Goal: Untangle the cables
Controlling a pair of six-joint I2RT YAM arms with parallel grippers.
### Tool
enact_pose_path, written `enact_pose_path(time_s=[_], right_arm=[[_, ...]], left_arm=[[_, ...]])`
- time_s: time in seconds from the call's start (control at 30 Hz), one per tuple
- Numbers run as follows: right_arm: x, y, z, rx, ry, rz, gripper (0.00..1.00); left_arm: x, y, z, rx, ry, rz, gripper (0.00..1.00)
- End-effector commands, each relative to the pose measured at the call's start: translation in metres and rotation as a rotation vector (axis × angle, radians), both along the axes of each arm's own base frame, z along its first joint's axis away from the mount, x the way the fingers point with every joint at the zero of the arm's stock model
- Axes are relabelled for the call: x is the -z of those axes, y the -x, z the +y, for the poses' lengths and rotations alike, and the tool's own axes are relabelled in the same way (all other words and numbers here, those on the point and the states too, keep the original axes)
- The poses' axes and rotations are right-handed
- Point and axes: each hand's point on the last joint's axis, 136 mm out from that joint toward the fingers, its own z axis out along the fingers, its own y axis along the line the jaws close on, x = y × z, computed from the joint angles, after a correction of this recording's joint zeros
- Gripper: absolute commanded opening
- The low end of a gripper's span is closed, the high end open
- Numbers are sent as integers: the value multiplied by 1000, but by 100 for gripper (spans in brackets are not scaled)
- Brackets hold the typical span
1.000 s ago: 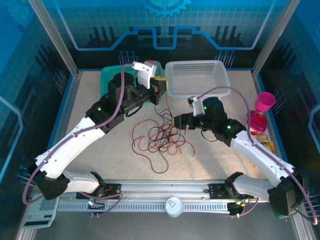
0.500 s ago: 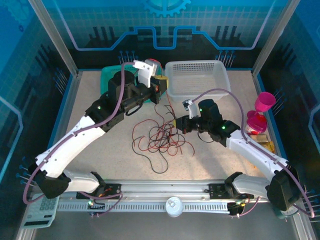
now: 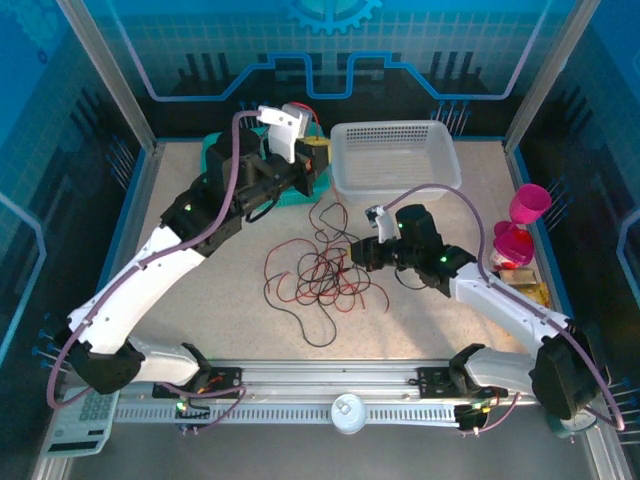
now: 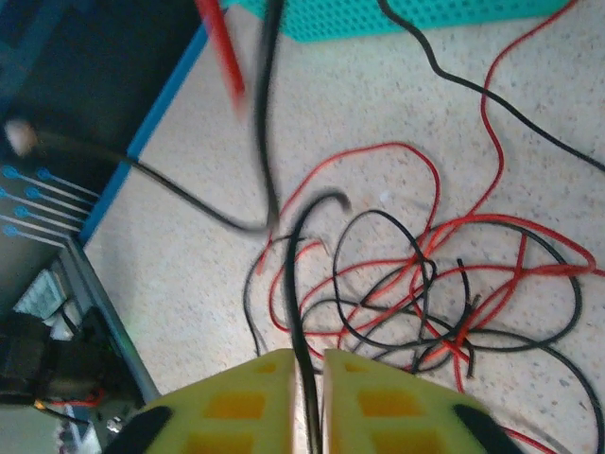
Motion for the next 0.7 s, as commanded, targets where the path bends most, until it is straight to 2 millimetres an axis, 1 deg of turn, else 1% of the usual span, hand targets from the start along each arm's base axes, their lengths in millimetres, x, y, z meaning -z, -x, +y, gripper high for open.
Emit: enact_pose_path(time_s=[0.0, 0.07, 0.13, 0.23, 0.37, 0.47, 0.57, 0.67], right_arm=[[4, 2, 2, -21, -14, 18, 24], [4, 2, 3, -24, -13, 18, 18], [6, 0, 1, -14, -1, 19, 9], [9, -1, -1, -3, 12, 23, 1], [12, -5, -6, 31, 30, 23, 0], [14, -8, -12, 62, 51, 24, 0], [17, -10, -19, 101, 77, 22, 0], [17, -12, -22, 121, 81, 18, 0]], left_arm=[[-23, 2, 6, -8, 41, -53, 0], [-22, 2, 6, -11, 40, -53, 0], [-23, 2, 7, -14, 39, -57, 0], [-24, 2, 8, -17, 34, -61, 0], [-27, -2, 11, -39, 19, -72, 0], [-27, -10, 16, -62, 4, -69, 0], [-23, -27, 27, -112, -33, -69, 0], [-16, -53, 46, -180, -61, -51, 0]])
